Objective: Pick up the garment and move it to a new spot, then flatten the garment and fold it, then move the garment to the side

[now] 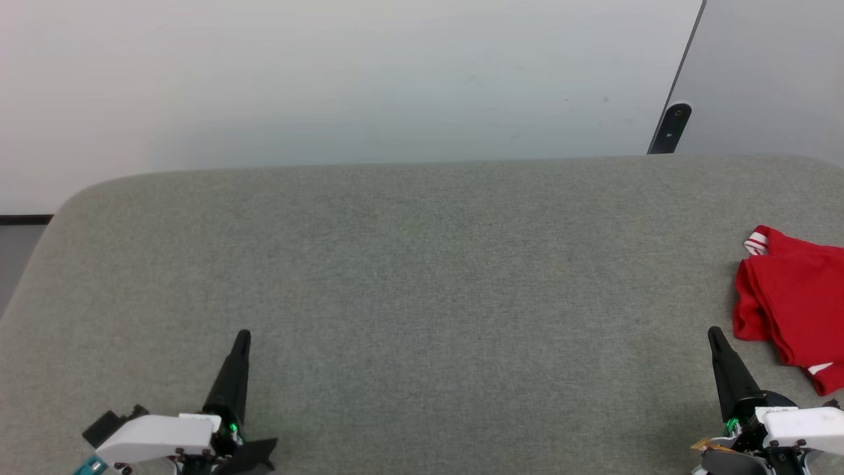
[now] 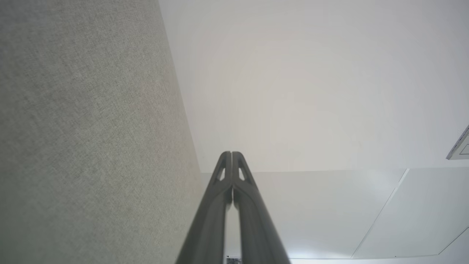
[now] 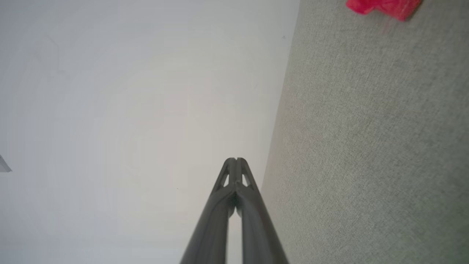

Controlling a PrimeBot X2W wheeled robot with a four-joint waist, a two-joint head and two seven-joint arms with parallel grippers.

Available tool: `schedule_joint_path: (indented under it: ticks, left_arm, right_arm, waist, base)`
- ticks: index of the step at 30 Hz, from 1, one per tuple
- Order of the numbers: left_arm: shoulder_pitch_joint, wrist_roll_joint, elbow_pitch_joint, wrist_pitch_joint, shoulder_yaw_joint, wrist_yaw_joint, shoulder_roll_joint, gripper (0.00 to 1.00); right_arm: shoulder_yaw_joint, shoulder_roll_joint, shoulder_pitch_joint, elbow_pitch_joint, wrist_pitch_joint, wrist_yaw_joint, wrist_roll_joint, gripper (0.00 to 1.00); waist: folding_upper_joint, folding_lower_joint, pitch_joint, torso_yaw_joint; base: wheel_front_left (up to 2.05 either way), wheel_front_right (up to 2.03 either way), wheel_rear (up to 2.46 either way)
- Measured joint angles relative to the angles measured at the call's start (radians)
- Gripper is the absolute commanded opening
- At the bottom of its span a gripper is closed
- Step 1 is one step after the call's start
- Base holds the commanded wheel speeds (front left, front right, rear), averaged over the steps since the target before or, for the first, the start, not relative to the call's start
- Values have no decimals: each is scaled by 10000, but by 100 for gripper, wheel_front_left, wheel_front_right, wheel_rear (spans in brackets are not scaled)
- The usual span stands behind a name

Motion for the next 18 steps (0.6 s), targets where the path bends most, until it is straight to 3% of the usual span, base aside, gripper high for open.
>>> schedule_joint_path:
  ticks: [18]
  left_arm:
    - [-76,-339,58,88,6,-31,-2,0]
  right_arm:
    - [-33,36,-23,75,-25,0,322,0]
  waist:
    - [0,0,3,23]
  base:
    - [0,0,0]
